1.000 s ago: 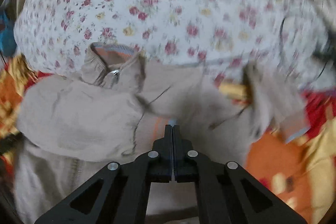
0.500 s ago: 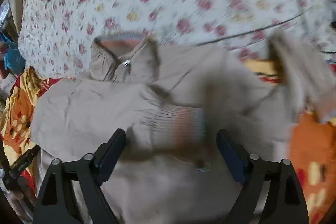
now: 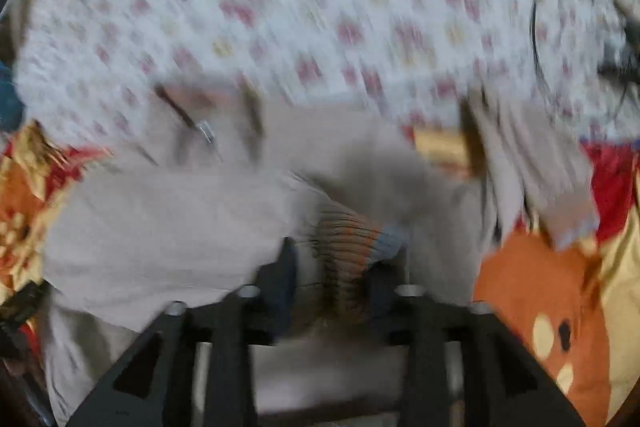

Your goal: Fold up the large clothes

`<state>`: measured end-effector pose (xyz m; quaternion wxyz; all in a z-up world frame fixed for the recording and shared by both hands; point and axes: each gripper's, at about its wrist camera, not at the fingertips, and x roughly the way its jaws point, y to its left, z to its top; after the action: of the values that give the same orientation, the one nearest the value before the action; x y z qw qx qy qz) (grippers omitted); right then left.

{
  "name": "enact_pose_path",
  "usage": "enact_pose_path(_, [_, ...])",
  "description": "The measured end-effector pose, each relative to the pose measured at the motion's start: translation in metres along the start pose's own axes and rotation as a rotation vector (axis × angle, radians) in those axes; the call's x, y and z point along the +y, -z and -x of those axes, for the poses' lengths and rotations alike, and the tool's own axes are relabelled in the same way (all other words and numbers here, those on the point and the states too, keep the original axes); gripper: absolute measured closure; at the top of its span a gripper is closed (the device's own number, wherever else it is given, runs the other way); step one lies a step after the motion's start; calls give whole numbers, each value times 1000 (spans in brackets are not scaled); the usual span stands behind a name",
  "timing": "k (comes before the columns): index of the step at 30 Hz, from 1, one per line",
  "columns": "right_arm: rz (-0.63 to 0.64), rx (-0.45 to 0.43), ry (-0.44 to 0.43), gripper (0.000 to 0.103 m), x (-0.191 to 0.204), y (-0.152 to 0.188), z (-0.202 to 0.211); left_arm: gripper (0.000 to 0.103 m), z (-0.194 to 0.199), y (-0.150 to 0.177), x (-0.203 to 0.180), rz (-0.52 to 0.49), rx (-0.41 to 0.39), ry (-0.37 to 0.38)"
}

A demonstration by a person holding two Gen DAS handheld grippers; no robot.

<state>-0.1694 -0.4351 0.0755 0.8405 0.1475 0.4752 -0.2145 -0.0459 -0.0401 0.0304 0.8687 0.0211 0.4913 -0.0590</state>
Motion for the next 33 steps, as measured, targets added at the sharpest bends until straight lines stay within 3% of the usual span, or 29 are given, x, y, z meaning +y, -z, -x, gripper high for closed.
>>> enact_pose_path(4, [-26,-75,-53,44,12,-1,28,18,3,2,11,38,27,26])
enact_pose_path(6, [38,-81,-109,44,37,-4,36,18,12,6,16,53,39,37])
enact_pose_path(9, [165,-71,-194,43,82,-3,41,18,32,8,26,96,-16,60])
enact_pose_path(12, [307,-42,-266,40,130,5,27,18,44,1,31,131,-102,74])
enact_pose_path(16, [375,36,-237,41,155,23,-8,18,28,-15,20,112,-82,141])
enact_pose_path(18, [358,100,-232,41,152,30,-26,18,12,-20,6,61,-39,121])
enact_pose_path(20, [358,162,-197,43,146,40,-39,17,-4,-18,-8,-8,19,54])
enact_pose_path(21, [362,137,-197,43,142,44,-35,17,-11,-14,-14,-36,47,33])
enact_pose_path(24, [333,92,-156,43,121,47,-17,17,-4,-9,-21,-83,16,2])
enact_pose_path(27, [249,14,-112,39,85,40,5,17,1,-5,-16,-69,13,32])
enact_pose_path(30, [165,18,-74,33,45,33,5,17,1,-4,-11,-27,23,66])
enact_pose_path(32, [111,103,-102,40,24,33,-8,17,7,-1,-10,-33,20,99])
enact_pose_path(33, [77,121,-110,51,18,36,-6,17,11,2,-8,-43,21,108])
